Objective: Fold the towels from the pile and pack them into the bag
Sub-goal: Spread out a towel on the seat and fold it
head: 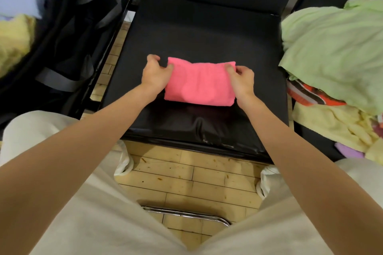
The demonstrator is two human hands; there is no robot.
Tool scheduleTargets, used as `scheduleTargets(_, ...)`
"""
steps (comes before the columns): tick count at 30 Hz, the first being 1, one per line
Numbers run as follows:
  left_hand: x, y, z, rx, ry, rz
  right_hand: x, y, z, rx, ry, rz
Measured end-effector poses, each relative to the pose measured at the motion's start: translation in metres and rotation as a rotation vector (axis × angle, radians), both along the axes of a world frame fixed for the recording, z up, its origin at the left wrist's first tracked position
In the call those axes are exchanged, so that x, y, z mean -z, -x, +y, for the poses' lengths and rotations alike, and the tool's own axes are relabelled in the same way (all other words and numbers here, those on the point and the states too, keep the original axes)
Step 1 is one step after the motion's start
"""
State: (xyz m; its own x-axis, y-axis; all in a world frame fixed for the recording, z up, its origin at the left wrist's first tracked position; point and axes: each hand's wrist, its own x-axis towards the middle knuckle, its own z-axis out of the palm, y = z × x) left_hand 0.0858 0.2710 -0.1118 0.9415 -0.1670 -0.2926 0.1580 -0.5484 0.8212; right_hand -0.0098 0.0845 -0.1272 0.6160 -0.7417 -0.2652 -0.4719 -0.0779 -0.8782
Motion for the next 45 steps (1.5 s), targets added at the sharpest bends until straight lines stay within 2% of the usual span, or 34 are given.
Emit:
scheduleTargets(3,0.006,0.001,0.002,0.082,-0.071,-0.002,0.009,-0.001,0.001,-0.082,0.102,0.068)
scheduleTargets(9,0.015,0.004,0.001,0.180,-0.468,-0.027,0.019,0.002,0.003,-0.221,0.379,0.365)
scheduleTargets(14,0.007,0.017,-0.005,0.229,-0.592,0.052,0.015,0.011,0.014,-0.353,0.415,0.439)
scheduleTargets(17,0.001,0.024,0.002,0.179,-0.542,0.085,0.006,0.021,0.025,-0.329,0.282,0.372)
scheduleTargets(21,-0.010,0.024,0.025,-0.014,-0.272,0.109,-0.015,0.019,0.045,-0.284,0.137,0.239)
scheduleTargets(26,-0.051,-0.003,0.074,-0.125,-0.175,-0.009,-0.056,-0.009,0.090,-0.295,0.000,0.061)
scheduleTargets(31,-0.096,-0.037,0.136,-0.226,-0.153,-0.192,-0.103,-0.046,0.150,-0.413,-0.071,-0.135)
scheduleTargets(36,-0.125,-0.082,0.197,-0.293,-0.121,-0.291,-0.125,-0.090,0.207,-0.586,0.140,-0.244)
scheduleTargets(41,-0.157,-0.144,0.254,-0.220,-0.266,-0.420,-0.136,-0.160,0.261,-0.574,0.103,-0.291)
scheduleTargets(45,-0.157,-0.185,0.296,-0.268,-0.325,-0.409,-0.144,-0.214,0.302,-0.635,0.117,-0.332)
